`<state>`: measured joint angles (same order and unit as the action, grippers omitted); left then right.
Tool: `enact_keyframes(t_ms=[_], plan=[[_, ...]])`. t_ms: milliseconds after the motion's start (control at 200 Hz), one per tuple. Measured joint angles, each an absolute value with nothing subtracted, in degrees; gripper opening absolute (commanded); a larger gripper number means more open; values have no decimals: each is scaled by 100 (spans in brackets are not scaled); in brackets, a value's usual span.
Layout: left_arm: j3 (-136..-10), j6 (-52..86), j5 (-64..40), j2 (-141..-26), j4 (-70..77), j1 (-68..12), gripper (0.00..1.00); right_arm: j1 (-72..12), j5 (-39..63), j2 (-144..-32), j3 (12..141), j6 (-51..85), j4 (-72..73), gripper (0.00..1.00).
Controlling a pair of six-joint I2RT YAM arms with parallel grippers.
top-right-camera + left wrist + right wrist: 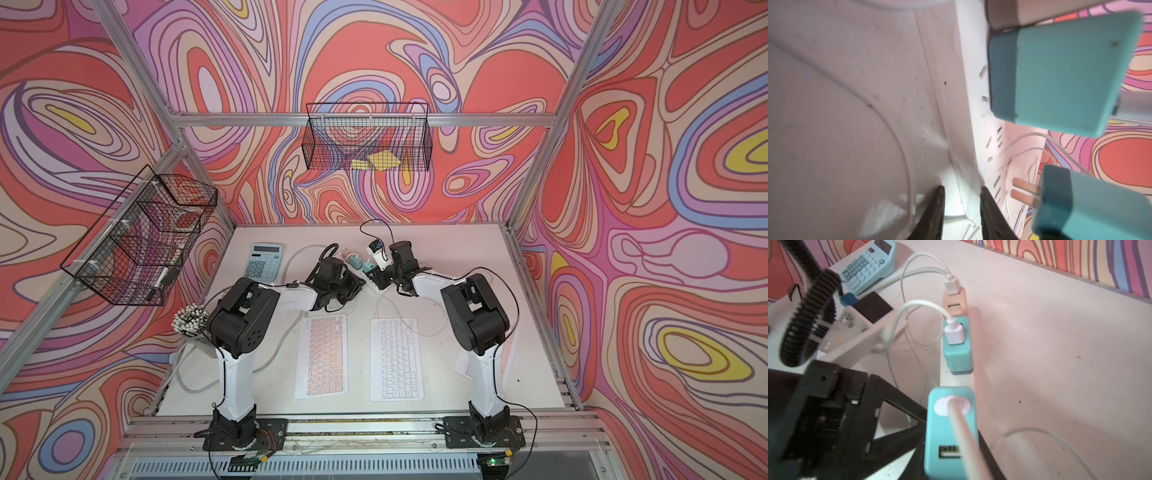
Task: Unplug the wireless keyboard
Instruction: Remove the plug from the socket, then remove the power cord from the plug.
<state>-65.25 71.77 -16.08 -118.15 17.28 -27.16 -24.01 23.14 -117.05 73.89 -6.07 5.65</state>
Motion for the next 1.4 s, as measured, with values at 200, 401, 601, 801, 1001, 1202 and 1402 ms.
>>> enact_keyframes(t_ms=[200, 401, 601, 801, 1001, 1202, 1402], plan=[[-6622, 6941, -1605, -11644, 1162, -2705, 35, -2049, 2661, -11478, 7116, -351, 609, 23], [-6624, 6722, -1739, -11255, 958, -2700, 38, -1796, 3284, -11163, 6766, -78, 908, 23], [-6536, 6523, -2178, -10812, 1839, -2700, 45, -1533, 4080, -10980, 6499, 183, 1232, 22], [-6254, 6202, -2644, -10661, 3074, -2700, 49, -1313, 4807, -10842, 6302, 596, 1662, 22], [-6202, 5979, -3122, -10844, 4115, -2700, 50, -1212, 5415, -10772, 6147, 987, 2003, 22], [-6204, 5961, -3454, -11231, 4976, -2700, 50, -1214, 5907, -10770, 6099, 1317, 2244, 23], [-6128, 5931, -3647, -11349, 5349, -2694, 50, -1205, 6270, -10770, 6073, 1680, 2497, 23]])
